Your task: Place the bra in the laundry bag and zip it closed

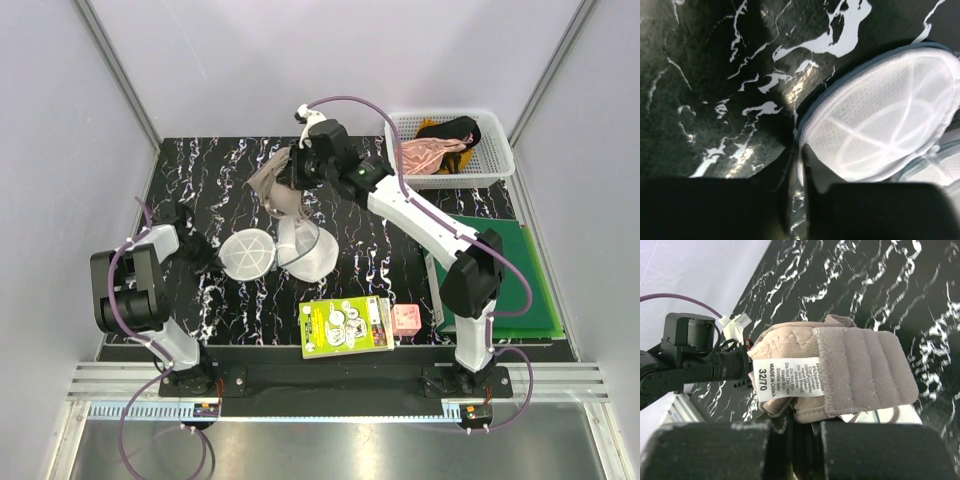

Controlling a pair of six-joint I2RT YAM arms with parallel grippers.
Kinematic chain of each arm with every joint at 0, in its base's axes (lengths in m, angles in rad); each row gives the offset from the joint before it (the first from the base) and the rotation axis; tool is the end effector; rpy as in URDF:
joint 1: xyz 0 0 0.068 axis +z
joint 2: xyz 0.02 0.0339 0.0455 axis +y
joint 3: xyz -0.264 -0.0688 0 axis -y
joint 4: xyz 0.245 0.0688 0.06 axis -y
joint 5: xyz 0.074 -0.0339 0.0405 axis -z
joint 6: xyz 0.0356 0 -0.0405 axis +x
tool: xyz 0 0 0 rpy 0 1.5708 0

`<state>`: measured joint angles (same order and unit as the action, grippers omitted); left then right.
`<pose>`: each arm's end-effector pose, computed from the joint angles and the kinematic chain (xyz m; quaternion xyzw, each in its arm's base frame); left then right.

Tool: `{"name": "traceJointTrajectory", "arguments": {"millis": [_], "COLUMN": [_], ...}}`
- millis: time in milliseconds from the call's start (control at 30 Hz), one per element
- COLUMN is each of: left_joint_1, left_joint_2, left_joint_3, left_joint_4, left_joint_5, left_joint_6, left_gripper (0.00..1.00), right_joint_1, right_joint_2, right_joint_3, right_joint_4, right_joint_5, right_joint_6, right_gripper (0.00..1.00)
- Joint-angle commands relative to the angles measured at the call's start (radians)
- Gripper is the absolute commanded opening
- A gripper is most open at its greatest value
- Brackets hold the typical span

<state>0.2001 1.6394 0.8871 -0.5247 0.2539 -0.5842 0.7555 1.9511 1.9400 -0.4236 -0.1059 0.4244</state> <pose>0.2854 0.0488 0.1495 -0.3579 0.9139 -0.1507 0.1186 0.3344 0.3201 0.3698 -0.1668 0.8256 0.3359 0.4216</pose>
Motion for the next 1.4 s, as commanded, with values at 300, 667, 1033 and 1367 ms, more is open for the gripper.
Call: {"name": "traceJointTrajectory", "arguments": {"millis": [300,667,1033,1367], "left_joint_1": [-0.004,-0.011,-0.021,-0.037], "left_joint_2": [-0.203,-0.269,-0.342,-0.394], "left_joint_3": [-0.046,-0.022,0.039,0.116], "left_joint_4": [0.020,-0.009,-0.083,-0.120], "left_joint_5": [-0.002,0.053,0.067,0.145], "left_joint_6": [0.040,0.040,0.052,0.072], "left_gripper": [0.00,0.00,0.00,0.00], "right_joint_1": [0.068,0.085,0.082,0.084], "right_joint_2": [-0.029,-0.104,-0.112,-0.104], "right_joint_3": [-0.111,-0.180,-0.285,-0.366], "right_joint_4": [0.223,0.239,0.275,0.191], "right_joint_5": [0.054,0.049,0.074,0.162], "right_joint_6": [-0.006,0.044,-0.071,-0.206], "right_gripper": [0.00,0.00,0.00,0.00]}}
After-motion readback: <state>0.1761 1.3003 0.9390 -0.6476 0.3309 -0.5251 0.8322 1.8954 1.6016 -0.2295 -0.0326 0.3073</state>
